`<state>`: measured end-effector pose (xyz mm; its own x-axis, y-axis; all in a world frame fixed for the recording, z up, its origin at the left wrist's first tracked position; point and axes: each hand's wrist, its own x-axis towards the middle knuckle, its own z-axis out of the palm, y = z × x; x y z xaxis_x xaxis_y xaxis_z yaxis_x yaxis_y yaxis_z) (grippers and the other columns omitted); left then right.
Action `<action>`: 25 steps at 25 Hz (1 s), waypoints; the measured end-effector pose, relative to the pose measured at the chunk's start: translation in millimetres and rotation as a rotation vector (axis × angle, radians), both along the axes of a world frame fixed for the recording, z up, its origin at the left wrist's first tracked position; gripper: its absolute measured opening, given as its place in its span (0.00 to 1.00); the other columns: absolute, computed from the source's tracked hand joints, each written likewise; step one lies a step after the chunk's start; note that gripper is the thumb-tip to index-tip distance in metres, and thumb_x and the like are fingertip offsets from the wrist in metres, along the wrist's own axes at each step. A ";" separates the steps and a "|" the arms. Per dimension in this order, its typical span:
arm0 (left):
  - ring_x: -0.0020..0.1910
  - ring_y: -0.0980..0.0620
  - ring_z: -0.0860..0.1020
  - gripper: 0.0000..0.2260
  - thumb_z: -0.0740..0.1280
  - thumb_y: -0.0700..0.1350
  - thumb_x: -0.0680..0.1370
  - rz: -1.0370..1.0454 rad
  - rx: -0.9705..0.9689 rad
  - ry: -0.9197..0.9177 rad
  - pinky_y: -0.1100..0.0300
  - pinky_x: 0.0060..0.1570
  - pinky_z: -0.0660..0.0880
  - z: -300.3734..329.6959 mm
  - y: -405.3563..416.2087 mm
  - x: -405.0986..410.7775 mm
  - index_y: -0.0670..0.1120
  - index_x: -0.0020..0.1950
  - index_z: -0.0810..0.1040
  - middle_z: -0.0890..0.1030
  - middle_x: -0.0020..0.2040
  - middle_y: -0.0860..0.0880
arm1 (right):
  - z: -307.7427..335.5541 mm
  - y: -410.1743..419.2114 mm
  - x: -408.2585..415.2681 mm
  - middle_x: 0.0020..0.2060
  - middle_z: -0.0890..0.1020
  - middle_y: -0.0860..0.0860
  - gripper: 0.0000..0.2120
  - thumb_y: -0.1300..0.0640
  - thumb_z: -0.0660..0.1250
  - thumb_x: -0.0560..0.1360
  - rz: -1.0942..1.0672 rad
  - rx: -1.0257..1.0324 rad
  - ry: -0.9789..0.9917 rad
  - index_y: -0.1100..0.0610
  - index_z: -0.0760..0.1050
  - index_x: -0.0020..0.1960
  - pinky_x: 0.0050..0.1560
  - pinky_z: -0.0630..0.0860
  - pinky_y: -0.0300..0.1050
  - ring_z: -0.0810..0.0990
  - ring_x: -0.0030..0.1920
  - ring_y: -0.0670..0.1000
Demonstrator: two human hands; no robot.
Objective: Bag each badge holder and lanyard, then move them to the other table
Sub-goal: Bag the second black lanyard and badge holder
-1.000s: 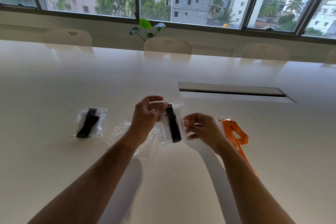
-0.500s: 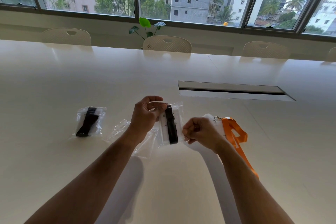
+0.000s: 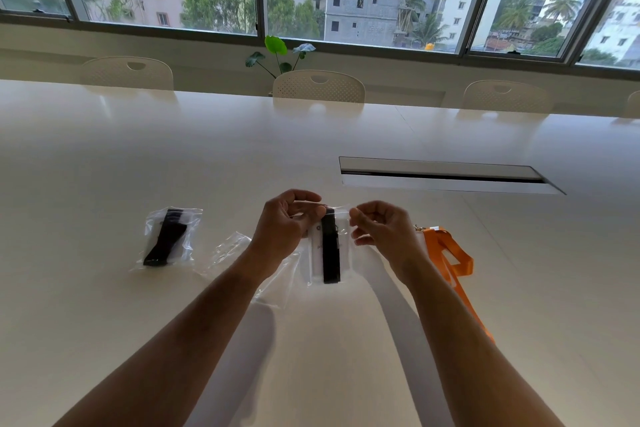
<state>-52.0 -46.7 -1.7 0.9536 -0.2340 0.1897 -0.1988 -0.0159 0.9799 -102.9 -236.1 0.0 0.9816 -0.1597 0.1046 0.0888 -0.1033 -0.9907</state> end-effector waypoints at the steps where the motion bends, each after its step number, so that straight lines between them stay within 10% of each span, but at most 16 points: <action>1: 0.52 0.46 0.82 0.09 0.72 0.43 0.75 -0.007 -0.001 0.001 0.47 0.50 0.81 0.2 0.0 0.2 0.46 0.53 0.79 0.85 0.51 0.45 | 0.2 0.5 1.7 0.40 0.83 0.56 0.05 0.59 0.69 0.76 -0.003 0.004 0.000 0.61 0.79 0.48 0.45 0.81 0.50 0.82 0.40 0.53; 10: 0.42 0.46 0.84 0.12 0.74 0.43 0.71 -0.065 -0.148 0.157 0.59 0.41 0.81 0.2 4.5 -4.1 0.37 0.48 0.78 0.84 0.42 0.41 | -5.7 6.3 11.5 0.43 0.77 0.57 0.07 0.62 0.58 0.81 -0.057 -0.034 0.007 0.55 0.72 0.45 0.52 0.81 0.61 0.79 0.48 0.59; 25: 0.40 0.44 0.84 0.06 0.73 0.38 0.73 -0.036 -0.141 0.232 0.59 0.38 0.81 7.2 9.9 -3.7 0.35 0.43 0.79 0.83 0.40 0.38 | -7.2 3.2 4.9 0.44 0.79 0.57 0.10 0.69 0.59 0.77 -0.083 -0.077 -0.007 0.57 0.73 0.46 0.43 0.83 0.47 0.82 0.46 0.56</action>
<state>-55.6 -36.8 5.4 0.9668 -0.2555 0.0006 0.0330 0.1274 0.9913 -98.0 -232.9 -7.2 0.9646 -0.2314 0.1265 0.0837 -0.1860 -0.9790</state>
